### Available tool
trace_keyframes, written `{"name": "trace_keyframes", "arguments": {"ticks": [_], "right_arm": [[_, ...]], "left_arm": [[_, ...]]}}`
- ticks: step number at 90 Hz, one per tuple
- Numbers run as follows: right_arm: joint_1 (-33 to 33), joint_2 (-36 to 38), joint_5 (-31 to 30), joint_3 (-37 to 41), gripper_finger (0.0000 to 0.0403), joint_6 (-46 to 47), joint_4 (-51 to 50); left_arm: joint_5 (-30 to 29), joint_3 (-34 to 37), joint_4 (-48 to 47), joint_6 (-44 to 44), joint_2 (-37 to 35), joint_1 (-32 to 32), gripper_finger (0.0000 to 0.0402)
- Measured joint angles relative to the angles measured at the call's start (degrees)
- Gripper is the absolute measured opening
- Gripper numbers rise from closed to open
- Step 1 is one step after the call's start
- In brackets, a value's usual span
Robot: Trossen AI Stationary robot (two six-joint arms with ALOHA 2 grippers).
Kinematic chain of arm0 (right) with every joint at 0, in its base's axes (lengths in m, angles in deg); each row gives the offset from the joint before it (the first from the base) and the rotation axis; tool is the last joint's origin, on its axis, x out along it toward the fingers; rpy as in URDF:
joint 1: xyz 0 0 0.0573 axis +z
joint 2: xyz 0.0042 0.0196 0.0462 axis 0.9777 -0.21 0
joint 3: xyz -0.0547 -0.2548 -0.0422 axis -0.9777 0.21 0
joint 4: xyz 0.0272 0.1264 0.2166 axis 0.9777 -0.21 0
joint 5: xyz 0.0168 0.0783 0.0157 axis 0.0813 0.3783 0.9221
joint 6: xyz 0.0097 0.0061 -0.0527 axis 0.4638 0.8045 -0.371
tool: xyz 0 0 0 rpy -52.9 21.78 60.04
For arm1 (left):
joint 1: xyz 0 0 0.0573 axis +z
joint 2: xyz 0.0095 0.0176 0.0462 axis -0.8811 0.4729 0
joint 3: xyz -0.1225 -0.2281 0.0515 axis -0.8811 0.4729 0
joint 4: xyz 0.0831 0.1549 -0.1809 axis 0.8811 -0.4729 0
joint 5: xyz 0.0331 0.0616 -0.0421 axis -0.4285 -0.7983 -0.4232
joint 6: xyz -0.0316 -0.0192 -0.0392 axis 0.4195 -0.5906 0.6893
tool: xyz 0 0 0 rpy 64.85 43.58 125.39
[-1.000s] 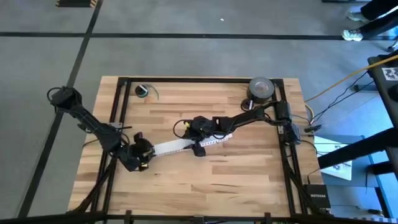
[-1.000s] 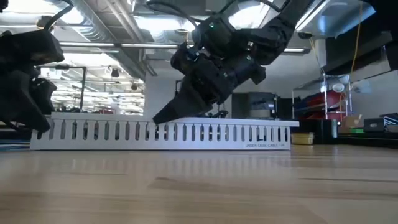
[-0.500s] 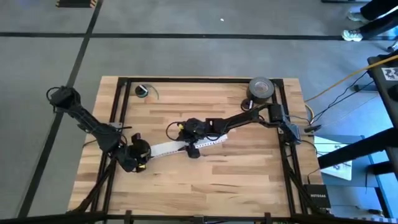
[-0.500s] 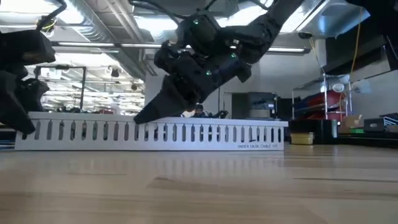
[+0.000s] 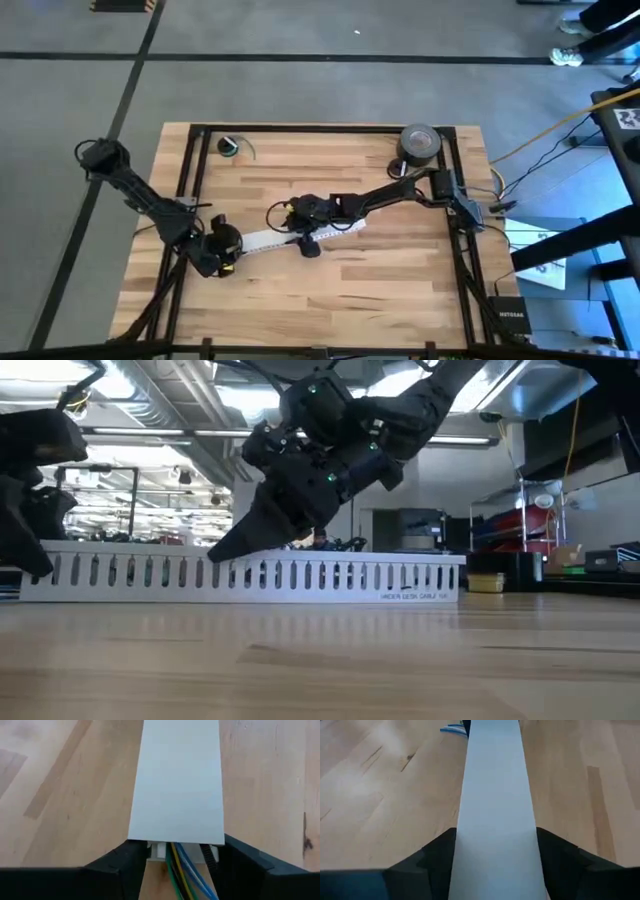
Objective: Ziptie cables
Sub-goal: Close the white cable duct
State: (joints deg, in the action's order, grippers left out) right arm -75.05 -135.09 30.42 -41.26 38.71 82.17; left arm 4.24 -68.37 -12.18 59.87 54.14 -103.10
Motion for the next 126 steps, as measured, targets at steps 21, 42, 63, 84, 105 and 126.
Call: {"name": "trace_keyframes", "arguments": {"ticks": [21, 42, 63, 84, 105, 126], "right_arm": [[0.1, -0.1, -1.7, 0.0, 0.0231, -0.7, 0.8], [0.0, -0.2, -3.2, -0.7, 0.0318, -1.5, 2.8], [-0.1, 0.9, -2.2, -0.4, 0.0346, -1.2, 0.0], [-1.1, 5.6, -2.5, -0.4, 0.0348, -2.2, -5.6], [-1.3, 5.9, -2.3, -0.4, 0.0348, -1.9, -8.5], [-1.3, 5.7, -2.3, -0.3, 0.0349, -1.9, -9.7]], "left_arm": [[0.2, -0.1, -0.7, 1.8, 0.0, 0.0, 0.0198], [1.0, -0.3, -0.6, 2.9, 0.0, 1.2, 0.0233], [7.5, -3.2, -4.2, -1.4, -1.6, 2.8, 0.0281], [9.1, -5.6, -11.8, 1.1, -3.4, 2.5, 0.0284], [5.8, -0.4, -1.0, 2.5, -3.4, 0.0, 0.0285], [3.2, 5.1, 7.8, 2.6, -3.4, -0.2, 0.0272]]}}
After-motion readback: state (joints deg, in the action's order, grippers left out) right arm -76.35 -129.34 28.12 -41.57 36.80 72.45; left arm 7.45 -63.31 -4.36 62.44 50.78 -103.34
